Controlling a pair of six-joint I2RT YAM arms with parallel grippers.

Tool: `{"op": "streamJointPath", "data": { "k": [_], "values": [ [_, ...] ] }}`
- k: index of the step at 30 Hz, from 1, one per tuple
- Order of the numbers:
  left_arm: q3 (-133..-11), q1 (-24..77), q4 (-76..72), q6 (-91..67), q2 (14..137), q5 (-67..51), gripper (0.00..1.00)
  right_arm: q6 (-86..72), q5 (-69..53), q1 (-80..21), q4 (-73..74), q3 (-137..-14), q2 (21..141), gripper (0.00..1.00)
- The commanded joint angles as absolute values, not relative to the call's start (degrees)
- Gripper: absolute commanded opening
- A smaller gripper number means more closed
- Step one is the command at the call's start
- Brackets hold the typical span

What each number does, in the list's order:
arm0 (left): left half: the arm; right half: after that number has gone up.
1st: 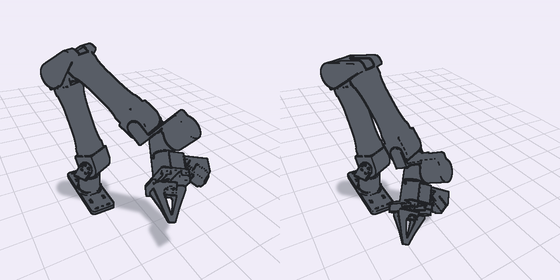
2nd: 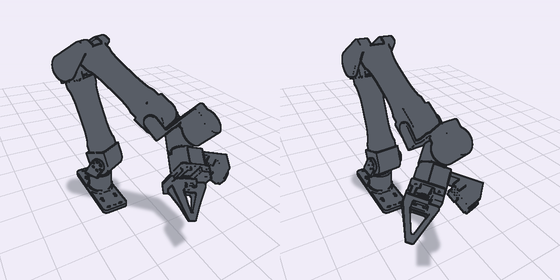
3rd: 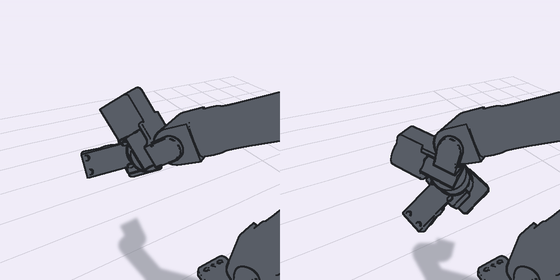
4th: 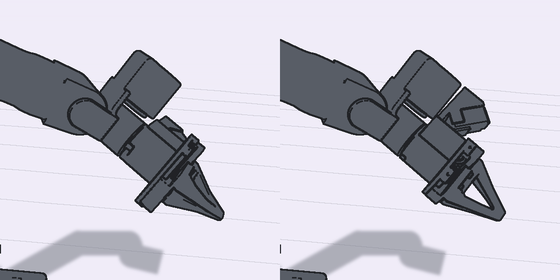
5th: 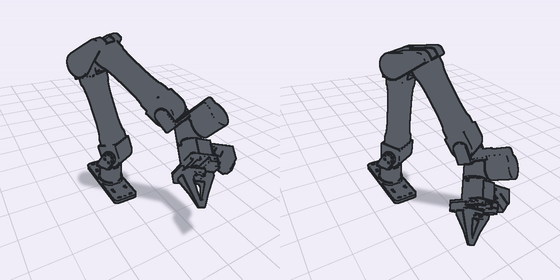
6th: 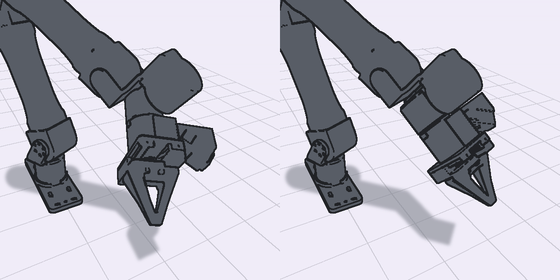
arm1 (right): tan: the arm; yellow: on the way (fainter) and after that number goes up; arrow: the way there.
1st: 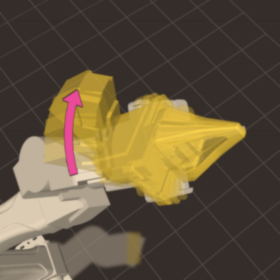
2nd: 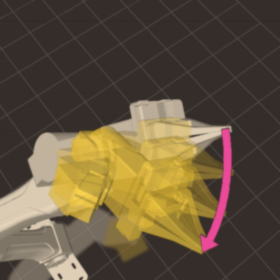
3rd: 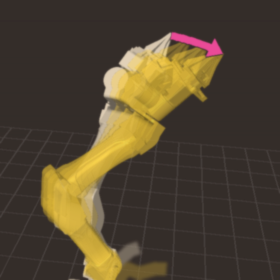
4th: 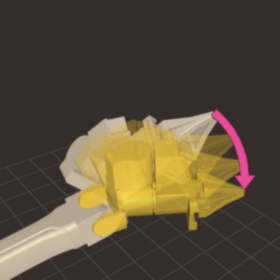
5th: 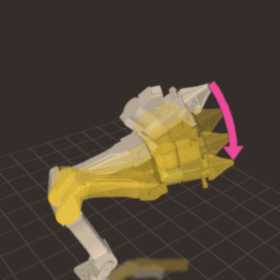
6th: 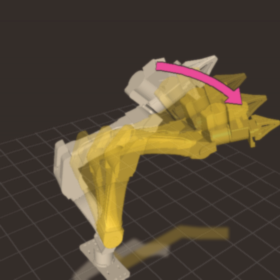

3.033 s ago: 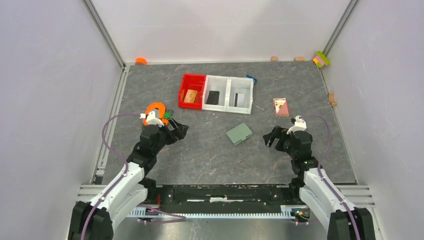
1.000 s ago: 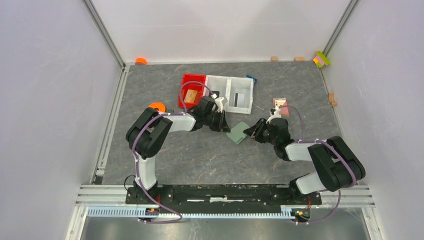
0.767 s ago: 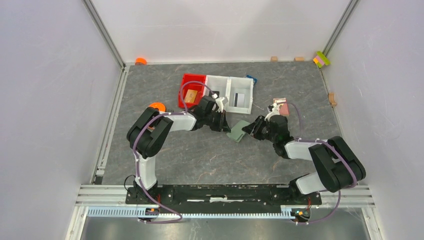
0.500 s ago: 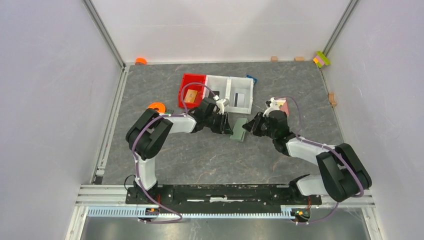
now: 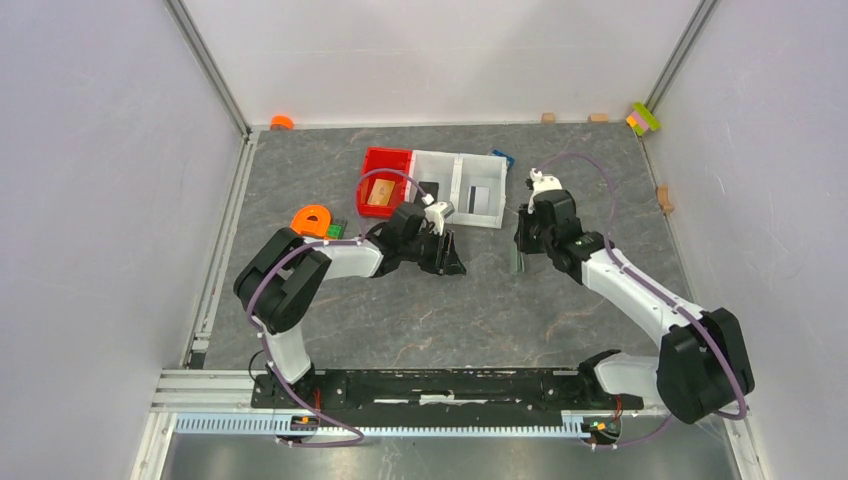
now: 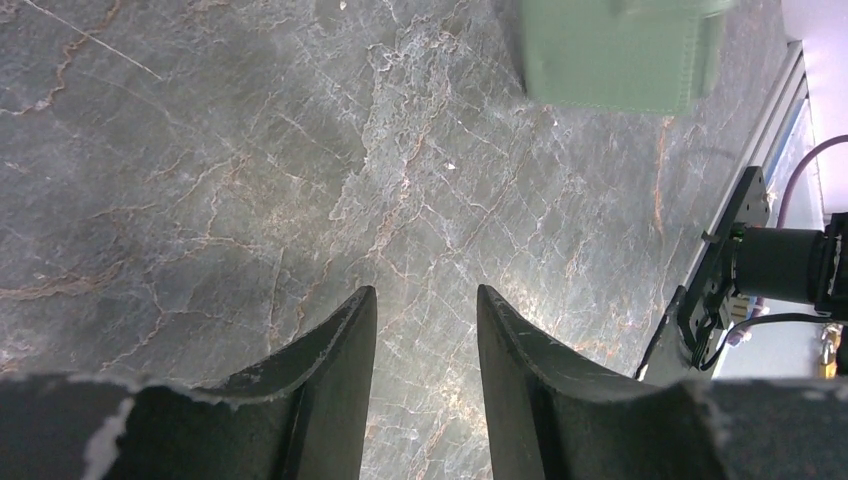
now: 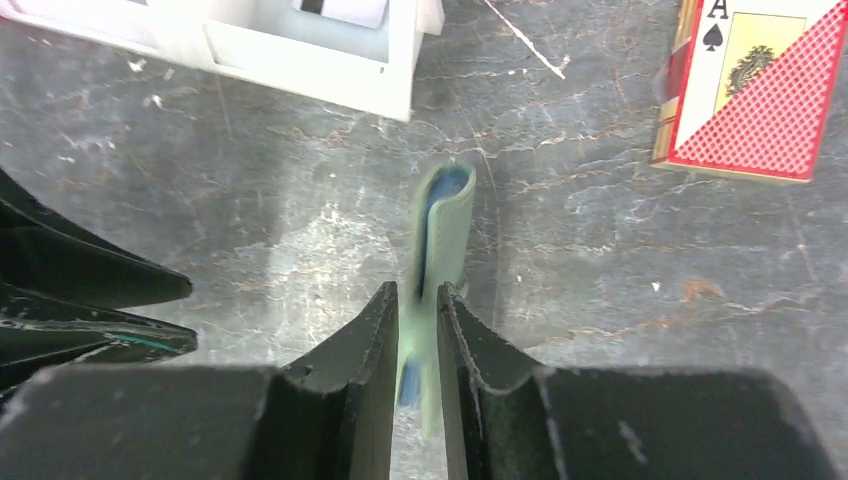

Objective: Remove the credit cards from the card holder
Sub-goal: Adjust the card holder at the center of the board.

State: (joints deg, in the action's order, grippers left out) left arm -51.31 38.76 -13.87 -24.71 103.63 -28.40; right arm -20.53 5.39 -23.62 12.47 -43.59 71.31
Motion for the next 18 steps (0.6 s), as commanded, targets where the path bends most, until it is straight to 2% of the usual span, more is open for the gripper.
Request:
{"op": "streamJointPath", "data": {
  "k": [1,5,7,9,11,14,18],
  "values": [
    [-52.3,38.8,-14.9,-23.6,103.3,-27.1,0.49,-14.5,9.2,-25.2,22.7,-50.0,75.2,0.26],
    [-54.4,38.8,-10.2,-22.0,104.5,-24.4,0.49,-14.2,11.5,-28.8,26.4,-54.7,80.9,0.29],
    [-54.7,38.8,-9.7,-22.0,104.9,-24.1,0.49,-14.6,10.1,-30.4,26.2,-55.8,82.9,0.37],
    [-55.3,38.8,-9.2,-22.1,105.5,-24.3,0.49,-15.4,4.9,-30.8,23.7,-55.2,83.8,0.51],
    [-55.9,38.8,-8.3,-22.2,106.3,-24.3,0.49,-16.5,-0.7,-30.8,20.1,-53.6,83.7,0.58],
    [-56.4,38.8,-7.4,-22.0,106.7,-24.5,0.48,-17.7,-2.6,-30.8,18.8,-53.0,82.8,0.60],
    [-55.7,39.0,-8.5,-22.0,105.9,-24.8,0.47,-16.7,8.1,-29.9,22.4,-52.7,79.1,0.63]
  ]
}}
